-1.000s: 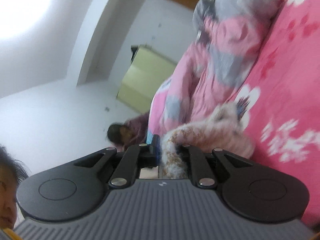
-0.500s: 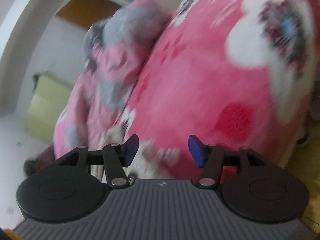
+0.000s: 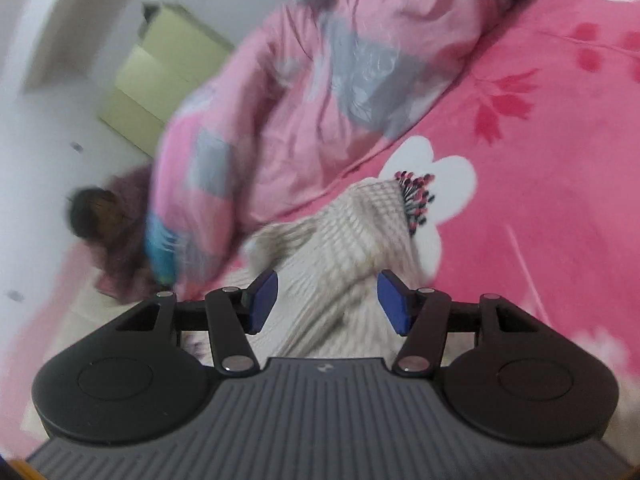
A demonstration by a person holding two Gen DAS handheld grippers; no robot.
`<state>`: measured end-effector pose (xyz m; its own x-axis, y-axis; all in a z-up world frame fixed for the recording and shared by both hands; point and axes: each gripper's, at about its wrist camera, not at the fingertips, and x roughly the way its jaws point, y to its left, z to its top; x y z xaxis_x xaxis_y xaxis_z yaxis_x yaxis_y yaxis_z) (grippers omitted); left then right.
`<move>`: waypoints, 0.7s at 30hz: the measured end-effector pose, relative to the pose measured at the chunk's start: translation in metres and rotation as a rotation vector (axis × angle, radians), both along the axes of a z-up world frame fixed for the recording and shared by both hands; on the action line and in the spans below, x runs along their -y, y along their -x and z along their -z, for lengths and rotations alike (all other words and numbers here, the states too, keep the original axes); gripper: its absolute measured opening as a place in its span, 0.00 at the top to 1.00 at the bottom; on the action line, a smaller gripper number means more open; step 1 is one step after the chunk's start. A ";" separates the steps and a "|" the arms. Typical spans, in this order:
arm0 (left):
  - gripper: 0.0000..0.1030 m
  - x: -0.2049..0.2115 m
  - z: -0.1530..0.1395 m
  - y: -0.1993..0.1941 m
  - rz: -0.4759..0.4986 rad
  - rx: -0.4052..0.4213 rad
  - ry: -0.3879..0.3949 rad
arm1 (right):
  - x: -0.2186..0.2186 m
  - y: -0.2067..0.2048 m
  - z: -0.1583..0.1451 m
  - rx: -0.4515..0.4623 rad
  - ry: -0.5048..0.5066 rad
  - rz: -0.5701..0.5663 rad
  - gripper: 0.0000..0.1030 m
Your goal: Fold clothes
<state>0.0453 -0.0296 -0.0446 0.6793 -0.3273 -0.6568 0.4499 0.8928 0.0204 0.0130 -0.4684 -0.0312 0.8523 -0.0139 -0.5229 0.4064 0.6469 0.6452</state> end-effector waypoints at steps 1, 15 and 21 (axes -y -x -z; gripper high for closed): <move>0.51 0.001 0.001 0.000 0.003 0.004 -0.004 | -0.001 -0.024 0.001 -0.028 0.013 -0.021 0.46; 0.50 -0.001 0.006 0.007 0.010 0.043 0.023 | -0.040 -0.083 -0.043 0.038 0.129 -0.222 0.93; 0.50 -0.010 0.012 0.015 -0.017 0.070 0.095 | -0.114 -0.089 -0.125 0.203 0.186 -0.457 0.94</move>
